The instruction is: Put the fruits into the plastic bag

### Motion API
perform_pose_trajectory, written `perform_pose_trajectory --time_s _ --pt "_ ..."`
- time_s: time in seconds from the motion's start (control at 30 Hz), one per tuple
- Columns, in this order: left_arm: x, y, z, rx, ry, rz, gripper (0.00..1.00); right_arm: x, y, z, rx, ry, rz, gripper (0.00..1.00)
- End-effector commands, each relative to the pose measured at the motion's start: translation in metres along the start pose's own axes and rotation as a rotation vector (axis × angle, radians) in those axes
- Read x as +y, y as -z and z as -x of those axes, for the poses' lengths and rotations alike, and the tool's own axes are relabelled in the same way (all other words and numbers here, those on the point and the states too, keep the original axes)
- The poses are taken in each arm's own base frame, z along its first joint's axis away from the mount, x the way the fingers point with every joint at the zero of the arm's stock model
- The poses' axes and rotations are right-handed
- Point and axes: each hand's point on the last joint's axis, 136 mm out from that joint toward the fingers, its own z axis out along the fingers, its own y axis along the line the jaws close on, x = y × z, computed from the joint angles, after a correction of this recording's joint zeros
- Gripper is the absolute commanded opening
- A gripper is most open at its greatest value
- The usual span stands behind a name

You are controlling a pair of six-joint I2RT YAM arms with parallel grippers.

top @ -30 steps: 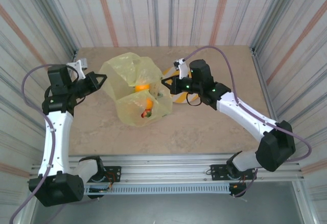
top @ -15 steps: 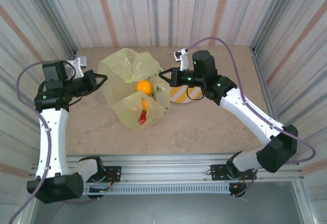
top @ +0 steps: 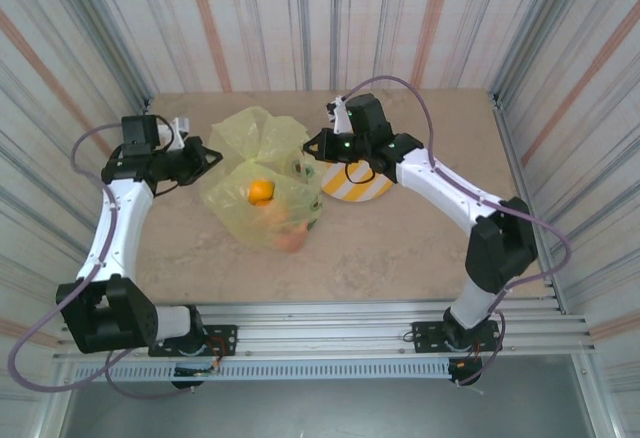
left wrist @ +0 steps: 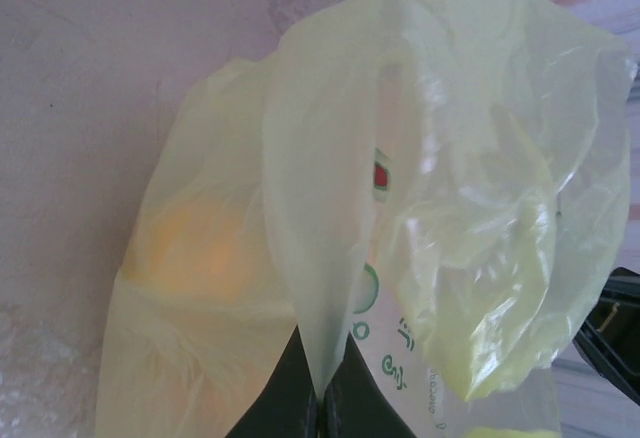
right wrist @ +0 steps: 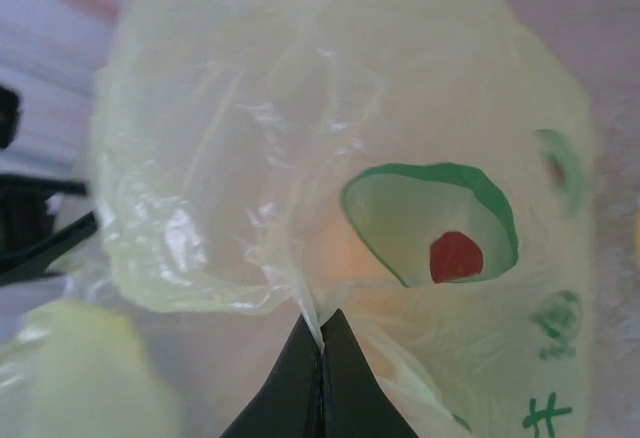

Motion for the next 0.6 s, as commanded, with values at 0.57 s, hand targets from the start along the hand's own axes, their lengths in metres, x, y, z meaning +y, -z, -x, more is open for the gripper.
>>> perform_pose_trajectory --time_s 0.57 --pt "-0.008 0.009 0.037 -0.192 -0.043 0.001 0.37 -0.045 0.026 0.046 -0.089 -0.038 -0.019 0.25"
